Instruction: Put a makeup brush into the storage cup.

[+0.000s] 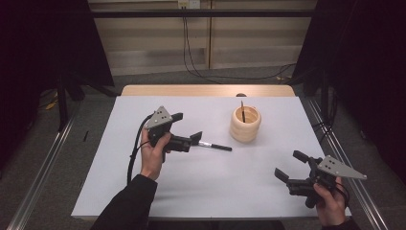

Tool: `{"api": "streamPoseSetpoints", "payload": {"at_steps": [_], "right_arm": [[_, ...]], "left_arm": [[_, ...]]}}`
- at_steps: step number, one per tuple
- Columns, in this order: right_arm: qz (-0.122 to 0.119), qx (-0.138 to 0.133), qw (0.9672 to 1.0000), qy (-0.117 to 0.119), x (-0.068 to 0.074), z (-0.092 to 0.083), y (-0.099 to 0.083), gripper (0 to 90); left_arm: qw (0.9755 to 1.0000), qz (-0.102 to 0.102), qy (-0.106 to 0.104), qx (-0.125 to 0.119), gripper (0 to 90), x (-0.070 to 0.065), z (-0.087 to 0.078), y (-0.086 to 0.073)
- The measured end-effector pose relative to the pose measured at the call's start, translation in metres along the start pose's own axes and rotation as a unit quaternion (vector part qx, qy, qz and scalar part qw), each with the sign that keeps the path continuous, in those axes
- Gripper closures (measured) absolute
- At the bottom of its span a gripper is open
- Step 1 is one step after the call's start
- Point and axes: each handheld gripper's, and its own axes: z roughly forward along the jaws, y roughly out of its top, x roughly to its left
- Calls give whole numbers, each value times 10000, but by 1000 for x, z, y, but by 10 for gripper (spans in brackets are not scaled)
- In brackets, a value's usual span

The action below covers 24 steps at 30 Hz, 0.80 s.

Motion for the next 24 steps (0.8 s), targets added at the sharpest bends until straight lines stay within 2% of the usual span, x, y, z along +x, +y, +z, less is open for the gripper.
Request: {"api": "streamPoseSetpoints", "payload": {"at_steps": [1, 2, 4, 5, 6, 9, 10, 11, 13, 15, 21, 24], "right_arm": [[8, 2, 10000, 5, 0, 0, 0, 18], [5, 9, 10000, 11, 0, 0, 0, 17], [-12, 10, 10000, -3, 0, 0, 0, 17], [-7, 19, 10000, 3, 0, 0, 0, 17], [-55, 19, 10000, 3, -1, 0, 0, 18], [-41, 36, 10000, 7, -1, 0, 0, 17], [-25, 13, 10000, 6, -1, 0, 0, 18], [-21, 25, 10000, 15, -1, 0, 0, 18], [-80, 40, 10000, 10, -1, -1, 0, 18], [0, 16, 10000, 14, -1, 0, 0, 18], [-45, 56, 10000, 46, -1, -1, 0, 17], [-50, 55, 10000, 21, -1, 0, -1, 17]], "left_arm": [[10000, 21, -73, -1, 12, 1, 2, 1], [9999, 68, 51, 68, 12, 1, 3, 2], [10000, 73, -29, 47, 12, 3, 9, 3], [9999, 60, 36, 88, 12, 4, 11, 4], [9999, 49, -80, 58, 12, 6, 14, 5], [9999, 67, 40, 122, 12, 9, 21, 7], [9999, 54, -57, 119, 12, 11, 25, 7], [9998, 73, -4, 184, 12, 12, 26, 7], [9997, 58, -142, 173, 12, 15, 29, 8], [9996, 21, -171, 218, 15, 18, 32, 8], [9991, -55, -160, 401, 16, 24, 39, 3], [9986, 0, -188, 494, 19, 25, 43, 0]]}}
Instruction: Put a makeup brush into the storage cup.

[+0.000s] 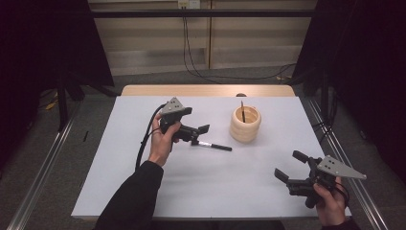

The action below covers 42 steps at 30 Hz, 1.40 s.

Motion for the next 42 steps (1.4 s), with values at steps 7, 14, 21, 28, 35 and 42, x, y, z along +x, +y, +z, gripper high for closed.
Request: {"api": "streamPoseSetpoints", "payload": {"at_steps": [7, 14, 21, 28, 35, 42], "right_arm": [[26, 4, 10000, 18, 0, 1, 0, 17], [4, 6, 10000, 43, 0, 0, 0, 17], [62, 7, 10000, 26, 1, 1, 0, 17], [61, 33, 10000, 61, 0, 1, -1, 17], [48, 65, 9999, 96, 1, 2, -2, 17], [35, 73, 9999, 97, 0, 2, -2, 17]], "left_arm": [[9988, 182, -52, 444, 22, 0, 11, 10], [9953, 299, -53, 916, 28, 1, 21, 5], [9868, 518, -82, 1530, 35, 1, 33, 7], [9778, 607, -175, 1997, 55, 5, 42, 1], [9651, 753, -152, 2503, 72, 3, 52, -5], [9482, 725, -303, 3077, 107, 4, 66, -13]]}}
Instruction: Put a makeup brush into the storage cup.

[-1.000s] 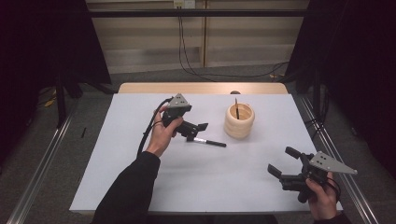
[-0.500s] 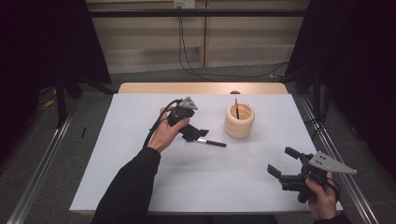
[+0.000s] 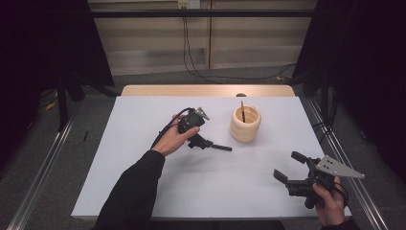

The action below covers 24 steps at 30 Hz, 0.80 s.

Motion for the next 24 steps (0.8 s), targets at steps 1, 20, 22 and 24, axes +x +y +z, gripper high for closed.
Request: {"api": "streamPoseSetpoints", "payload": {"at_steps": [1, 20, 22, 24], "right_arm": [[-11, -2, 10000, -11, 0, 0, 0, 17], [8, 48, 10000, 49, 0, 1, -1, 18], [25, 49, 10000, 55, 0, 1, -1, 17], [14, 46, 10000, 50, 0, 2, -1, 18]], "left_arm": [[10000, -22, 1, 18, 107, 0, 2, 0], [9965, 373, 5, 742, 313, 1, 14, -4], [9970, 391, 12, 674, 342, 2, 12, -4], [9962, 479, 20, 732, 375, 1, 15, -3]]}}
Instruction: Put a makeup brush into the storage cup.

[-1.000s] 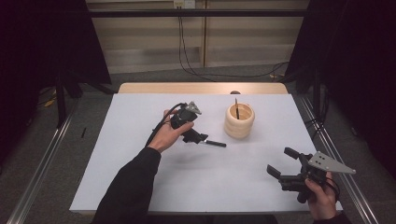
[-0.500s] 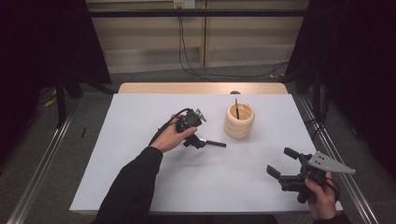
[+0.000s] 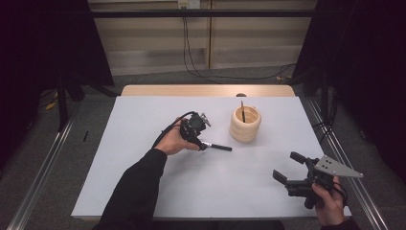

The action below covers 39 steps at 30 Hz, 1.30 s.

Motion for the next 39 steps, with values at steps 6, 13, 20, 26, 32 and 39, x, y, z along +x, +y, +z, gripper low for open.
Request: {"api": "streamPoseSetpoints", "payload": {"at_steps": [6, 13, 20, 26, 32, 39], "right_arm": [[20, 9, 10000, 19, 0, 0, 0, 17], [-6, 14, 10000, 33, 0, 0, 0, 17], [-33, 53, 10000, 50, 0, 0, 0, 17], [-47, 76, 10000, 26, 0, 1, 0, 17], [-14, 51, 10000, 34, 0, 0, 0, 17], [-1, 47, 10000, 36, 0, 0, 0, 17]], "left_arm": [[9998, 145, -114, -20, 472, 0, 9, 3], [9994, 42, -338, 64, 636, -2, 14, 4], [9988, 7, -471, 143, 728, -3, 14, 5], [9987, -27, -504, 101, 776, -4, 15, 5], [9985, 14, -537, 122, 779, -3, 13, 5], [9983, -54, -574, 101, 779, -6, 12, 3]]}}
